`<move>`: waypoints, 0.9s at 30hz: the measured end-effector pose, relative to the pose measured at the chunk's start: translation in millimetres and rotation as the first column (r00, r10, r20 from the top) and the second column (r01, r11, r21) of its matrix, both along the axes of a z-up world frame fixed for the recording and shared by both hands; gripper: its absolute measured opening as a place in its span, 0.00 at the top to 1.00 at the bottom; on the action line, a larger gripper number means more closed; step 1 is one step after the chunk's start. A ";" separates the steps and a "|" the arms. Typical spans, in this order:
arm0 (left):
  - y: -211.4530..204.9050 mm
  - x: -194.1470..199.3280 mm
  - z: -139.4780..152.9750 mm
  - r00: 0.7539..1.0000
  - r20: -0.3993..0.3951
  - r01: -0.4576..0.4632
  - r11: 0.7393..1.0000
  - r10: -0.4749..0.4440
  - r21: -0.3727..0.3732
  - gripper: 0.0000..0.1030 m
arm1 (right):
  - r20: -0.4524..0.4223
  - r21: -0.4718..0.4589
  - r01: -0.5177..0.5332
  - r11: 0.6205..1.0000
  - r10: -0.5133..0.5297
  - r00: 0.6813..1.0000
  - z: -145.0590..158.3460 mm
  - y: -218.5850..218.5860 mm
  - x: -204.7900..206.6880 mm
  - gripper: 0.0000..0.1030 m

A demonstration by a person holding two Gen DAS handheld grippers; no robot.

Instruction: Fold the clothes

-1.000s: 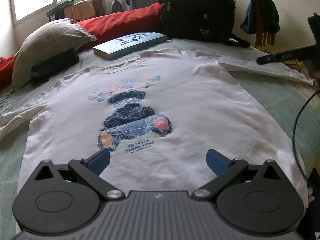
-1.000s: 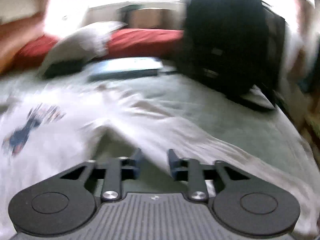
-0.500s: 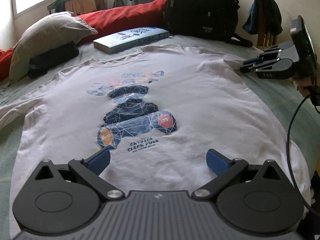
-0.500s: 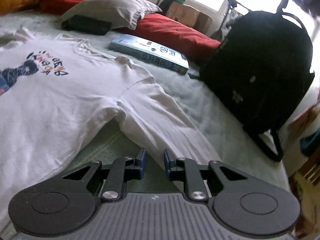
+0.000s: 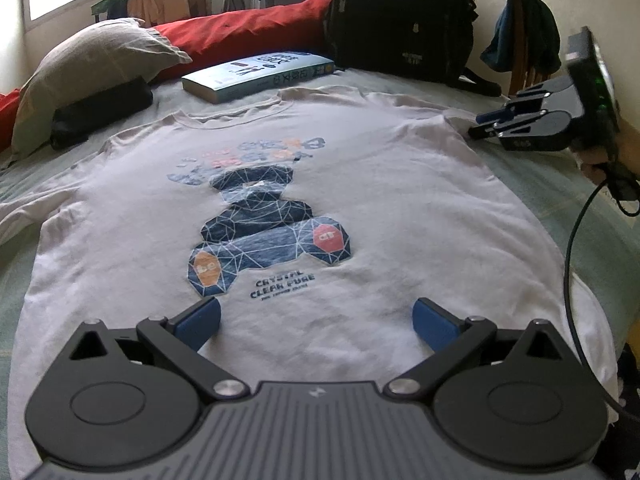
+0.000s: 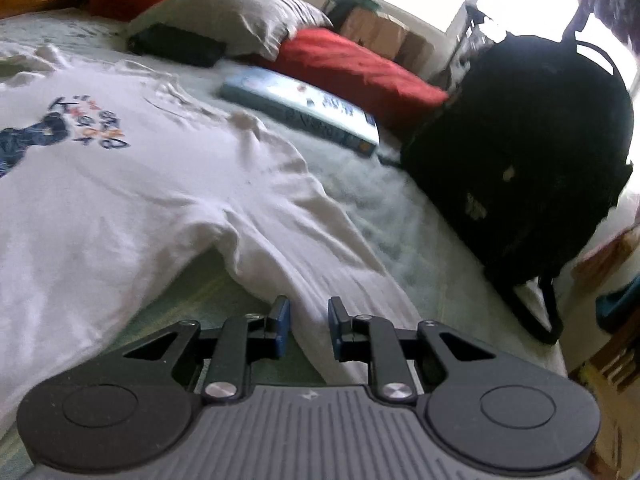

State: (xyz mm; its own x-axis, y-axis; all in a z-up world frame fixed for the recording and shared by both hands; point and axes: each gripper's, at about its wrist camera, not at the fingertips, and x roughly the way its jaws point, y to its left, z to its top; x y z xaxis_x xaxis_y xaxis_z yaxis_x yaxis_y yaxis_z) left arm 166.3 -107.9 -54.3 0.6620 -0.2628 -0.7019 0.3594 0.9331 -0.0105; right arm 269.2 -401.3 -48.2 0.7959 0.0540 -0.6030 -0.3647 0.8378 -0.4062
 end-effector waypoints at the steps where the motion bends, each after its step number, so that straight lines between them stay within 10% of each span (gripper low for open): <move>1: 0.1 0.3 -0.3 1.000 -0.001 -0.002 1.000 0.002 -0.002 0.01 | 0.005 -0.010 -0.021 1.000 0.021 1.000 0.8 3.6 -5.0 0.77; 19: 0.5 1.2 -3.4 1.000 -0.003 0.003 1.000 -0.003 -0.009 0.01 | 0.044 -0.262 -0.148 0.954 0.165 0.985 -21.3 53.9 -2.2 0.81; 27: 1.2 0.7 -3.1 1.000 -0.004 0.001 1.000 -0.001 -0.009 0.01 | -0.068 -0.058 -0.153 0.987 0.149 0.986 -3.4 43.1 -15.4 0.98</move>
